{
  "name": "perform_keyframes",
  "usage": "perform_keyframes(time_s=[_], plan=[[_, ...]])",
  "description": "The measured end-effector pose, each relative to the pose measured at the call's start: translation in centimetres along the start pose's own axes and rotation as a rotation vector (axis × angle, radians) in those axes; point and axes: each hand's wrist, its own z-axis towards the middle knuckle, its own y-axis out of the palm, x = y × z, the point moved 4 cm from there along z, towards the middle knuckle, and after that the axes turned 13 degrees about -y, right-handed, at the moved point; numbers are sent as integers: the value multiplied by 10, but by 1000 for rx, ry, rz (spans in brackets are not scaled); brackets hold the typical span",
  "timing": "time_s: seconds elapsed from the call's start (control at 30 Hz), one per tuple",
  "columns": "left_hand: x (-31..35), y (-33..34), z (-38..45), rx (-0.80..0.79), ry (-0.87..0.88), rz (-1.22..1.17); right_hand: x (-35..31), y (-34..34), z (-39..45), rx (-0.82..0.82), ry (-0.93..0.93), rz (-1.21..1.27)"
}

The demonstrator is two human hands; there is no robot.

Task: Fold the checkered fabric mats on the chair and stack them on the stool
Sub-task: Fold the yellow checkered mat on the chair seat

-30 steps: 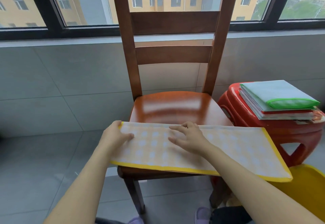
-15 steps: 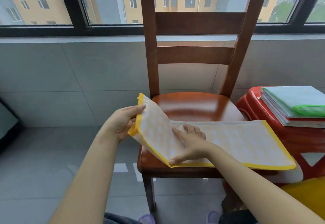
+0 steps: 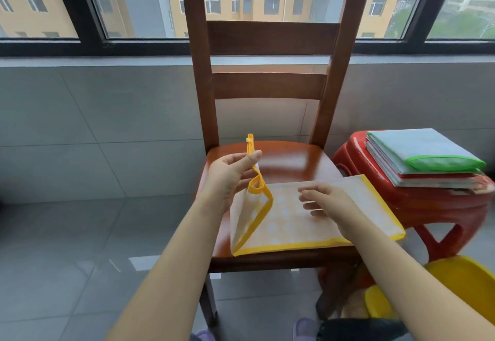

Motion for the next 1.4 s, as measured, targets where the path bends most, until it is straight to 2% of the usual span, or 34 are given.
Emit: perform_keyframes(time_s=[0.17,0.37,0.53,0.57,0.6,0.67,0.7,0.77,0.83,1.0,1.13,1.27,1.4], plan=[[-29,48,7,24,-16,108,12,-20,-8,-75,102,46],[-69,73,26,141,56,419,22,-19,-13,-207,128,38],[-79,76,35,89,-9,460,20,-9,-20,-263,-7,-266],[-76,74,36,91,28,484,21,-7,-20,-248,-37,-302],[-72,71,37,128,120,575,23,-4,-20,-233,-71,-321],[-67,62,39,260,376,908,25,-1,-18,-209,-125,-340],[-68,58,40,296,448,1092,25,0,-18,-206,-151,-358],[-79,51,45,249,389,1414,24,4,-19,-217,-195,-407],[-92,46,51,178,292,1600,25,8,-20,-240,-230,-468],[-97,44,54,166,260,1699,22,15,-23,-296,-321,-633],[-94,33,48,204,178,1632,21,19,-21,-308,-322,-713],[-81,7,36,348,134,1607,20,19,-3,-232,-344,-786],[-70,-4,20,501,271,1770,18,14,22,-201,-299,-808]])
